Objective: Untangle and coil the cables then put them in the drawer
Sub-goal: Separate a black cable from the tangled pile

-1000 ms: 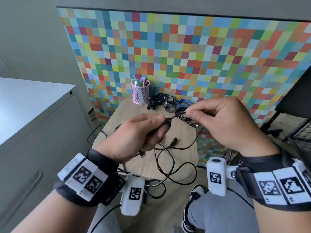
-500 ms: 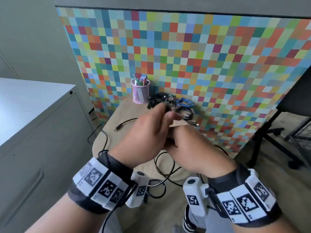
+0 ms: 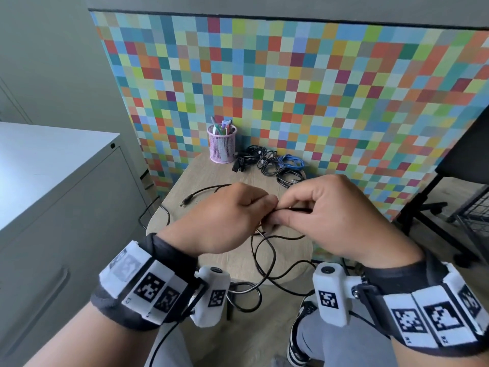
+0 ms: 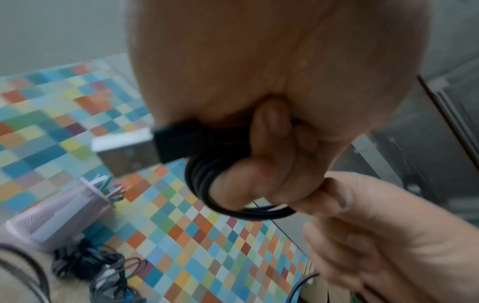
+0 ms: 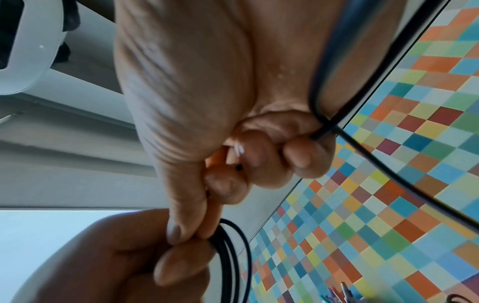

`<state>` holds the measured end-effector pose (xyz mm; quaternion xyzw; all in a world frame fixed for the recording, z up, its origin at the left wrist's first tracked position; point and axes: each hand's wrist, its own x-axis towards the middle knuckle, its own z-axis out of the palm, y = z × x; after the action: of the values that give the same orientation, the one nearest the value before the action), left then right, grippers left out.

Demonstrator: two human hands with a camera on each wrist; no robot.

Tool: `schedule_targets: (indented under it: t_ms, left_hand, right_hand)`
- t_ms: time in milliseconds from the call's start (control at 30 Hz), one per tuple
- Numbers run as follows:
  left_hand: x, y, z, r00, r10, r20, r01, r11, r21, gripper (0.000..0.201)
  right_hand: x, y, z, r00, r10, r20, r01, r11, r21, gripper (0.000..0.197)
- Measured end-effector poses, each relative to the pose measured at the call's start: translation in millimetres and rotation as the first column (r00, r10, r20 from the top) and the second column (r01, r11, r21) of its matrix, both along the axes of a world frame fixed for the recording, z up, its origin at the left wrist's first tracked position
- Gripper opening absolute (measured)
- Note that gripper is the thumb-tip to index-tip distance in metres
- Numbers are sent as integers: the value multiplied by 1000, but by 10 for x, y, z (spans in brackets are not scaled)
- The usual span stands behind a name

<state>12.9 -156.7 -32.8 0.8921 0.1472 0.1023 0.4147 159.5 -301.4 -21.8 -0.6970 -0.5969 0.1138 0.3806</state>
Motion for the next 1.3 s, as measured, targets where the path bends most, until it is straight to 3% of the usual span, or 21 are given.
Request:
schedule_targets:
  t_ms: [100, 200, 333, 467, 600, 700, 867, 933, 1067, 1167, 1300]
  left_hand:
    - [-65, 51, -9, 998, -67, 0, 66, 984, -168, 45]
    - [-122, 90, -45, 998, -47, 52, 54, 987, -153, 44]
    - [-125, 112, -81, 959, 159, 236, -162, 987, -5, 39]
    - [-91, 112, -61, 902, 256, 348, -300, 951, 80, 36]
    - [-51, 77, -42, 915, 225, 335, -293, 941, 167, 38]
    - [-9, 18, -61, 945, 159, 286, -237, 936, 260, 39]
    - [134, -176, -167, 961, 122, 246, -205, 915, 348, 29]
    - [206, -202, -229, 944, 198, 263, -281, 902, 328, 28]
    - [312, -60, -336, 888, 407, 213, -450, 863, 230, 36]
    - [331, -61, -376, 908, 378, 180, -410, 889, 203, 40]
    - [368, -74, -404, 894, 385, 227, -412, 907, 84, 40]
  right_hand:
    - [56, 2, -24, 999, -32, -31, 33, 999, 40, 8]
    - [188, -5, -90, 997, -58, -41, 57, 998, -22, 14]
    - [276, -31, -178, 993, -76, -93, 67, 993, -95, 22]
    - [283, -59, -170, 984, -39, -172, 9, 985, -172, 21]
    - [284, -24, -103, 957, -50, -285, 18, 993, -113, 40]
    - [312, 50, -47, 920, -110, -377, 107, 994, -29, 42]
    - [197, 167, -13, 961, -43, -272, 15, 994, -106, 42]
    - [127, 220, -31, 968, -60, -242, 29, 991, -128, 39]
    - [29, 301, -75, 917, -181, -356, 188, 982, -14, 34]
    - [-27, 353, -37, 856, -168, -490, 270, 952, 146, 36]
    - [-12, 408, -45, 859, -168, -483, 245, 964, 102, 31]
